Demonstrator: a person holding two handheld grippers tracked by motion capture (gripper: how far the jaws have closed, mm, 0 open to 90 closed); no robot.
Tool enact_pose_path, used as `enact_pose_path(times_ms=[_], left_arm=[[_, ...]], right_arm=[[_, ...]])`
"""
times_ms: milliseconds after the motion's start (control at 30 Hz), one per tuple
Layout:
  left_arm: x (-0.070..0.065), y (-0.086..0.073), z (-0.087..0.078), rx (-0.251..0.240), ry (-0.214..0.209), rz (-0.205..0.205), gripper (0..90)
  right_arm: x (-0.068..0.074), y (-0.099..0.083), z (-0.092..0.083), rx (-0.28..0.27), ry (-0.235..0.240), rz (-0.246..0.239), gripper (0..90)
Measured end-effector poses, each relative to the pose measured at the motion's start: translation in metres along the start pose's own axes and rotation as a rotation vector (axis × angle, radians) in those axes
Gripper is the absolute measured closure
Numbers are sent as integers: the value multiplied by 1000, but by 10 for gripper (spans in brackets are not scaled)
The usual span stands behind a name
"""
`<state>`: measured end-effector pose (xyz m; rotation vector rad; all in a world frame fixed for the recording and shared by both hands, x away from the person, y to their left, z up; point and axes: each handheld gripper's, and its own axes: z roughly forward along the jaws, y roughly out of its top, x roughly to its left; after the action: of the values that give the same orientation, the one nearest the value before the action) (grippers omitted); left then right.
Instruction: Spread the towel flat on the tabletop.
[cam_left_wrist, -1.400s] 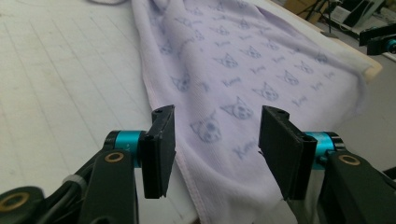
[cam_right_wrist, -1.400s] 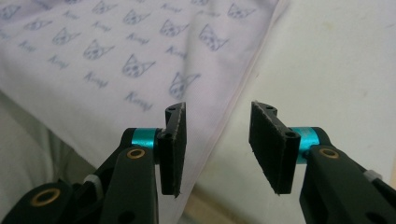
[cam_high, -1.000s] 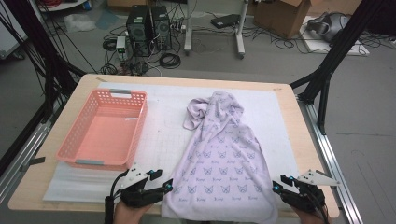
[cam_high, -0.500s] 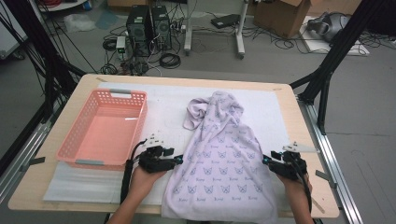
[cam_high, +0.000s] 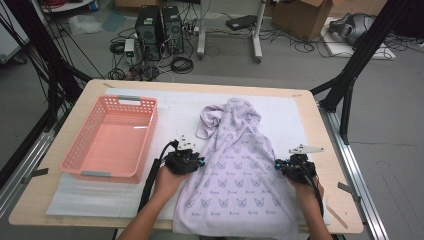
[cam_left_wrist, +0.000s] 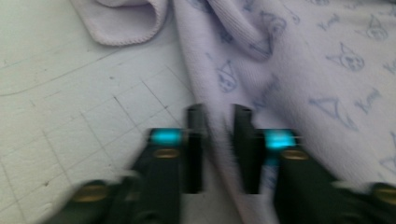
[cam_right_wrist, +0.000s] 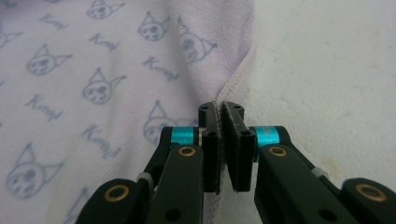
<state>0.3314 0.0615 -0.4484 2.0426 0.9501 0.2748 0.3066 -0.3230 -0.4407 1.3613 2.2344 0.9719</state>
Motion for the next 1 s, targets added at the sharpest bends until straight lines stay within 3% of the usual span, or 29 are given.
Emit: enact_pose_path(times_ms=[100,300,533,800,833,900,1000], left_arm=[[-5,-2,-8,24,1,39,865],[-5,-28,-41,-37,-39,-16,865],[-10,-57,-78,-63,-65,-18,864],[-23,-71,-93,-67,-127,5,855],[-21,-69,-92,-79,-123,-8,821],[-15,-62,-88,-103,-113,-41,654],[-6,-47,-79,-145,-101,-61,557]], right_arm=[[3,-6,-8,2,19,-18,859],[8,-24,-34,17,57,-47,859],[16,-45,-56,18,87,-67,859],[26,-63,-76,31,122,-65,850],[27,-63,-78,21,120,-68,800],[25,-59,-81,-26,107,-43,690],[17,-48,-82,-99,85,-16,653]])
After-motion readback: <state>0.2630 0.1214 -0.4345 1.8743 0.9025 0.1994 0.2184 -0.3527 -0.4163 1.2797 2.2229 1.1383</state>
